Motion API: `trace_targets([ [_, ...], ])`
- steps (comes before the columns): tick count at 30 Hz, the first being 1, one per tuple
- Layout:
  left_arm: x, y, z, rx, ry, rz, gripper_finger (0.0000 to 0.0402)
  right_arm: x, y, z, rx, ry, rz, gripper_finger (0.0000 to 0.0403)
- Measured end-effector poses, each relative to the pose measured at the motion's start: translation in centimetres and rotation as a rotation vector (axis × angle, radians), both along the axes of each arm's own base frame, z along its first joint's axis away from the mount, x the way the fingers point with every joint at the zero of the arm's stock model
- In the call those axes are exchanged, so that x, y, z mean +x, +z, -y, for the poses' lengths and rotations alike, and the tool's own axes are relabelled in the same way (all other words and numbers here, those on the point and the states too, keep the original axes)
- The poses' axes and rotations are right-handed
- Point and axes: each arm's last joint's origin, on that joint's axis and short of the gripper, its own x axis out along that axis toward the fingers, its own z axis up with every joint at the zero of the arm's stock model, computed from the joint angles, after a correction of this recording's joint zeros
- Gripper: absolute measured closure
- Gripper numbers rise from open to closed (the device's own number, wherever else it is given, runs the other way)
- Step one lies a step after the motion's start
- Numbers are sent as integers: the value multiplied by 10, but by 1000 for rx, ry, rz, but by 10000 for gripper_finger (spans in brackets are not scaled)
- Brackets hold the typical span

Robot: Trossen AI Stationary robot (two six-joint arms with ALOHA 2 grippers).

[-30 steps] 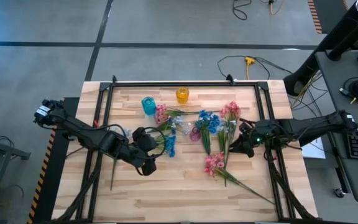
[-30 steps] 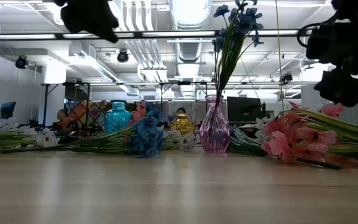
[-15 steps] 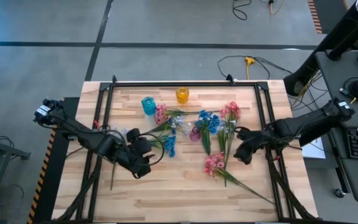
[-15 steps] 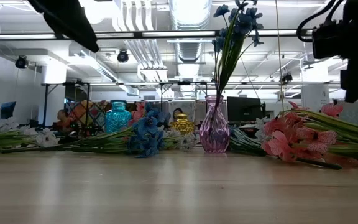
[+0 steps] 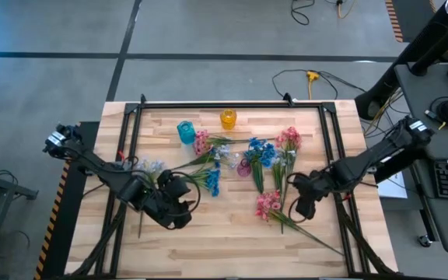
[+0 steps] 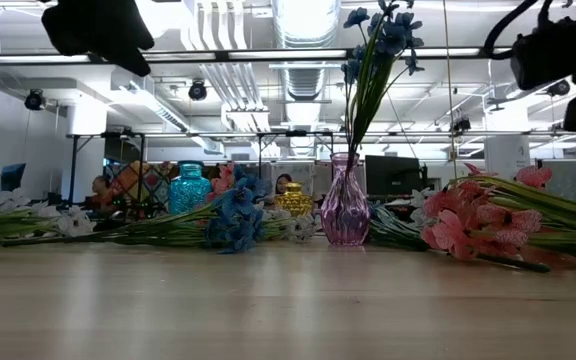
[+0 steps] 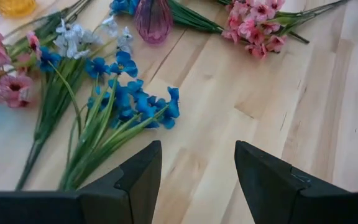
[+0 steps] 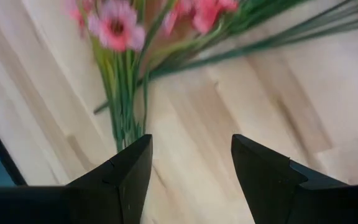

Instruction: Sort flowers into vase by color

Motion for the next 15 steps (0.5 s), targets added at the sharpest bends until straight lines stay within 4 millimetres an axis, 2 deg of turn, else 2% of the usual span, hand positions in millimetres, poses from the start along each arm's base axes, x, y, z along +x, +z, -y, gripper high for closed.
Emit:
trace_targets([
  [7, 3, -6, 2, -3, 18, -14, 216, 8, -1, -20, -9, 62, -40, 193],
  [15, 6, -12, 4, -11, 43, -27, 216, 14, -5, -25, -47, 79, -53, 193],
])
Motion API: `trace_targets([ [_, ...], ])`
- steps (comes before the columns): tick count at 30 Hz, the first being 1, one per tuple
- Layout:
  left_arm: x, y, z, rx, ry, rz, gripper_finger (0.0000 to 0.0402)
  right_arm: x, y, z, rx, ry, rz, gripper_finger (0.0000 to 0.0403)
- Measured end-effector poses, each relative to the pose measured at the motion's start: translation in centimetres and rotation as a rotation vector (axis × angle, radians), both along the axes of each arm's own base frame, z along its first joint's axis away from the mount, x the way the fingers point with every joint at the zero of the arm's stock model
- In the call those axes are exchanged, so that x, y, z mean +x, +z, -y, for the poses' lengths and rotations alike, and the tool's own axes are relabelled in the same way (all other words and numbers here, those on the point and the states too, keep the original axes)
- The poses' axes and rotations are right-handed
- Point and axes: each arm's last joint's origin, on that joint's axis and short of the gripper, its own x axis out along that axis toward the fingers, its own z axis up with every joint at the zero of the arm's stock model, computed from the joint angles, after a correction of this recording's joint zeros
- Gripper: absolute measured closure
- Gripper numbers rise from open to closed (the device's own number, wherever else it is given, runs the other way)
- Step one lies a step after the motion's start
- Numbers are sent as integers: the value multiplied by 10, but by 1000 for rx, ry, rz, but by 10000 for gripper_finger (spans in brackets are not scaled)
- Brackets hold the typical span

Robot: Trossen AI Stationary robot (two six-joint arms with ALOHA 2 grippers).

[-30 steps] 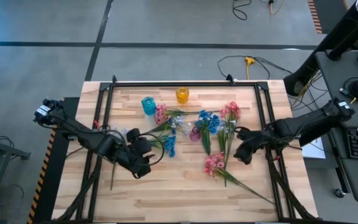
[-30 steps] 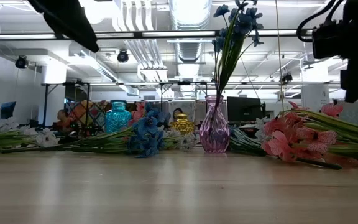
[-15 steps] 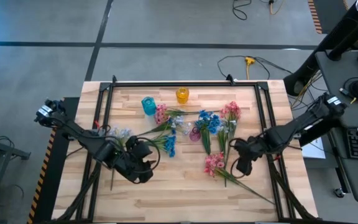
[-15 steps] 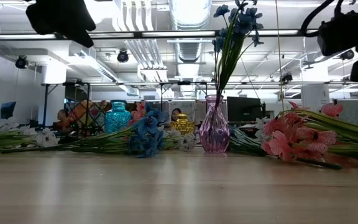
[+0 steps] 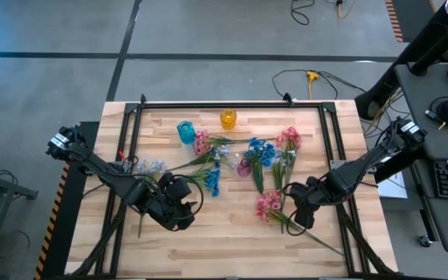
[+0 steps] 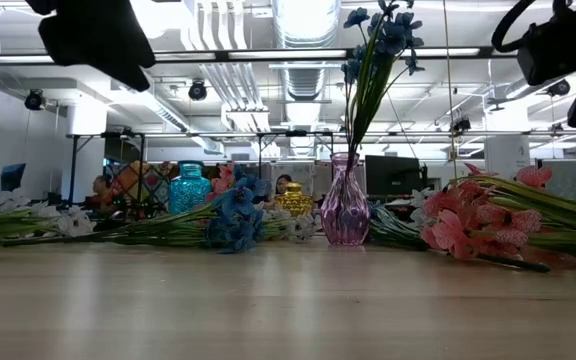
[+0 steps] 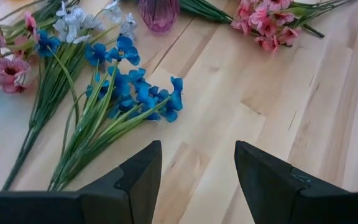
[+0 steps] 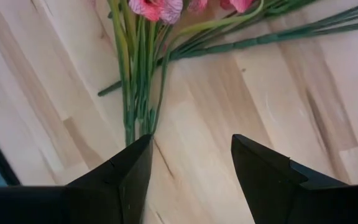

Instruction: Sort flowers into vase by color

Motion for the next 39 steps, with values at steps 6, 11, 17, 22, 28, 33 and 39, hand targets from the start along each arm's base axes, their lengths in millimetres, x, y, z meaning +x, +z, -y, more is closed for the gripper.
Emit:
trace_targets([
  [6, 0, -1, 0, -29, 31, 8, 216, 0, 1, 1, -34, 37, 27, 193],
  [11, 0, -1, 0, -30, 30, 6, 216, 0, 1, 1, -40, 48, 30, 193],
  [17, -1, -1, 1, -11, -4, -17, 216, 1, -2, 0, -35, 32, 7, 166],
  [22, -3, -3, -1, 61, -69, -70, 216, 3, -3, -3, -27, 63, 30, 130],
  [28, -11, -6, -2, 120, -89, -139, 216, 2, -6, -18, -80, 154, 88, 120],
  [33, -18, -5, 9, 170, -103, -91, 216, 3, -18, -41, -139, 241, 159, 127],
  [39, -28, -3, 23, 189, -88, -14, 216, 7, -44, -55, -211, 233, 118, 145],
])
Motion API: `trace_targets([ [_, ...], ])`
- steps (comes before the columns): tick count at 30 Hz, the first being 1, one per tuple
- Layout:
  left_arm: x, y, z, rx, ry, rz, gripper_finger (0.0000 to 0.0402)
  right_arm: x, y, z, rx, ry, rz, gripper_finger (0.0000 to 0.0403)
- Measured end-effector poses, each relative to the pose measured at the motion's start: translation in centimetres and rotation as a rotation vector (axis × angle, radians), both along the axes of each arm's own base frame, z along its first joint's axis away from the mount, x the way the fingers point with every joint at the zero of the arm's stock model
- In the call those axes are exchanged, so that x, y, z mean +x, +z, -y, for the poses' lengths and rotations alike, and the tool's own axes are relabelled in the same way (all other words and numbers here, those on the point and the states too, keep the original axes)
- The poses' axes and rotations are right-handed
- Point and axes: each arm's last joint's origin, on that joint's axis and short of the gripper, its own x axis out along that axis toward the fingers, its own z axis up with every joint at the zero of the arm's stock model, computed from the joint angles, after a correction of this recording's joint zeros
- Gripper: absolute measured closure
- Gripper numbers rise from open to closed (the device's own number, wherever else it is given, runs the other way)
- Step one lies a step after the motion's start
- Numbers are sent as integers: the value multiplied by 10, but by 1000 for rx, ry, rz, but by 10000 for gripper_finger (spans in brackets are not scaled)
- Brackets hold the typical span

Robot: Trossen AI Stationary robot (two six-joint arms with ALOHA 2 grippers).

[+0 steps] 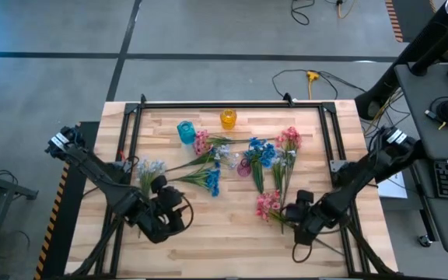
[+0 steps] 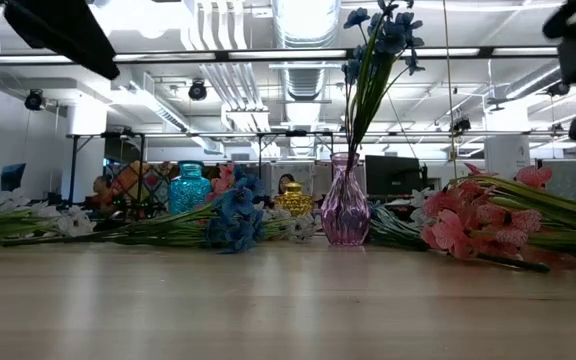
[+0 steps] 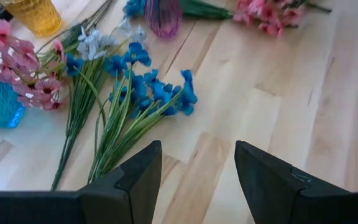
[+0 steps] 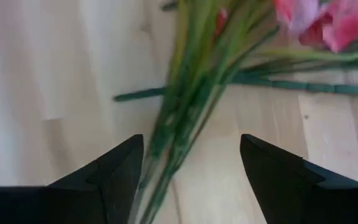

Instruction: Sort flowers into vase by color

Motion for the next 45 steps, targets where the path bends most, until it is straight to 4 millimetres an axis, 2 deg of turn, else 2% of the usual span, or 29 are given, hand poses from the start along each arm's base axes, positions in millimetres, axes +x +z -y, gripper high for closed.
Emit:
trace_targets([
  [6, -6, 1, 7, 25, -7, 44, 216, 5, -20, -5, -49, -23, -59, 158],
  [15, -5, 2, 7, 20, 11, 70, 216, 11, -25, -10, -34, -45, -65, 192],
  [19, -5, 2, 7, 32, 18, 82, 216, 10, -24, -9, -29, -68, -67, 226],
  [29, -5, 2, 7, 36, 20, 86, 216, 9, -21, -9, -11, -87, -66, 343],
  [33, -5, 2, 7, 36, 20, 86, 216, 8, -17, -9, 17, -83, -66, 374],
  [37, -5, 2, 7, 36, 20, 86, 216, 6, -6, -7, 49, -83, -48, 380],
  [41, -5, 2, 7, 36, 20, 86, 216, 2, 12, -4, 79, -89, -15, 372],
  [45, -5, 2, 7, 43, 16, 82, 216, 2, 37, -2, 114, -81, 89, 371],
])
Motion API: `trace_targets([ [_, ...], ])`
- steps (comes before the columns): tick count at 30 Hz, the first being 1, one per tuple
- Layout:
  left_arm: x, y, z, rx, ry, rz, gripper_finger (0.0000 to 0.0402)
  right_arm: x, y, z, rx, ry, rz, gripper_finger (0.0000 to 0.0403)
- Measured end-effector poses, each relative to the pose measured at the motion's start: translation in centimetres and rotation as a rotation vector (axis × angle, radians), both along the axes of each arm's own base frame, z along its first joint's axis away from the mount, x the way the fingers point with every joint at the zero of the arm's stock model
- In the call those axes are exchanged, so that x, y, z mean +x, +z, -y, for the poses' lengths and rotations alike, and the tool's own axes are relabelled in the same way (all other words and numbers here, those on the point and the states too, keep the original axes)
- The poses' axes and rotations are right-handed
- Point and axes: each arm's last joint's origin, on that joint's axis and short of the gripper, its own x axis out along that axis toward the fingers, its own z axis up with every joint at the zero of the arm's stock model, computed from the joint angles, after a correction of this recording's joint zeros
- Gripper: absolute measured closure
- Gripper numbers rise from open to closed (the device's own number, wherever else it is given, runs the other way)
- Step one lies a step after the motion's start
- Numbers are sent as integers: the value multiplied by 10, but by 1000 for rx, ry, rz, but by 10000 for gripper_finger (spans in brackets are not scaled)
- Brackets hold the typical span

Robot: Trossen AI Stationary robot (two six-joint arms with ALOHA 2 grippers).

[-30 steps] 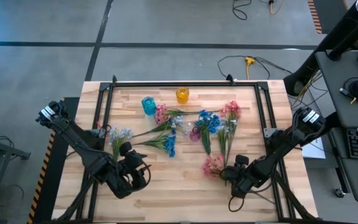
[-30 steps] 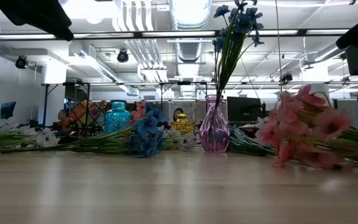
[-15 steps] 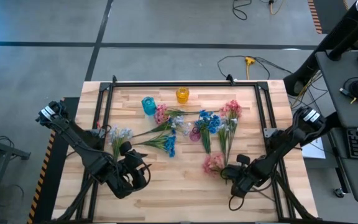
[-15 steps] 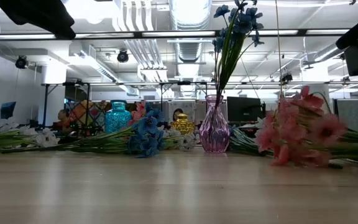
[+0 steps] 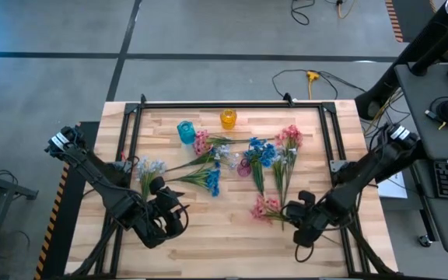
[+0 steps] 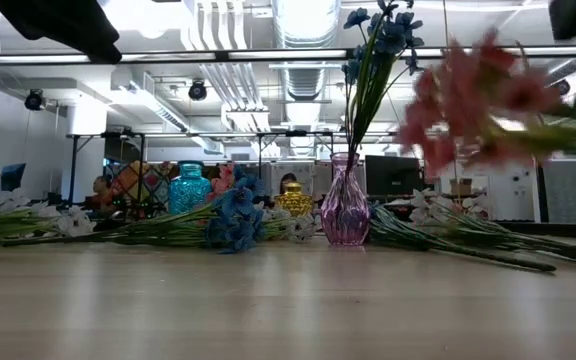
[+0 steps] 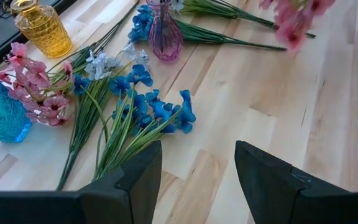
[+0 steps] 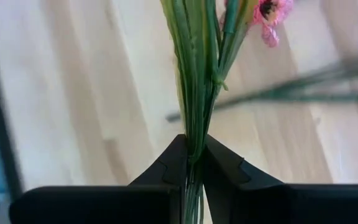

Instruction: Sort flowers into vase by color

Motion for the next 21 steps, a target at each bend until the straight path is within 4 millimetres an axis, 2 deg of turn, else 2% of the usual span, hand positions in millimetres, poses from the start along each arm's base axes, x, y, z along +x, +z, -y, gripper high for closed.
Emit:
trace_targets([
  [4, -2, -2, -2, 27, -4, -26, 216, 2, 27, 2, -9, 11, 145, 371],
  [8, -6, -3, -6, 67, 0, -69, 216, 13, 56, 3, -24, 39, 317, 370],
  [14, -11, -5, -11, 127, 0, -132, 216, 44, 92, 5, -71, 141, 599, 370],
  [21, -20, -7, -19, 225, 0, -234, 216, 85, 112, 17, -198, 169, 949, 370],
])
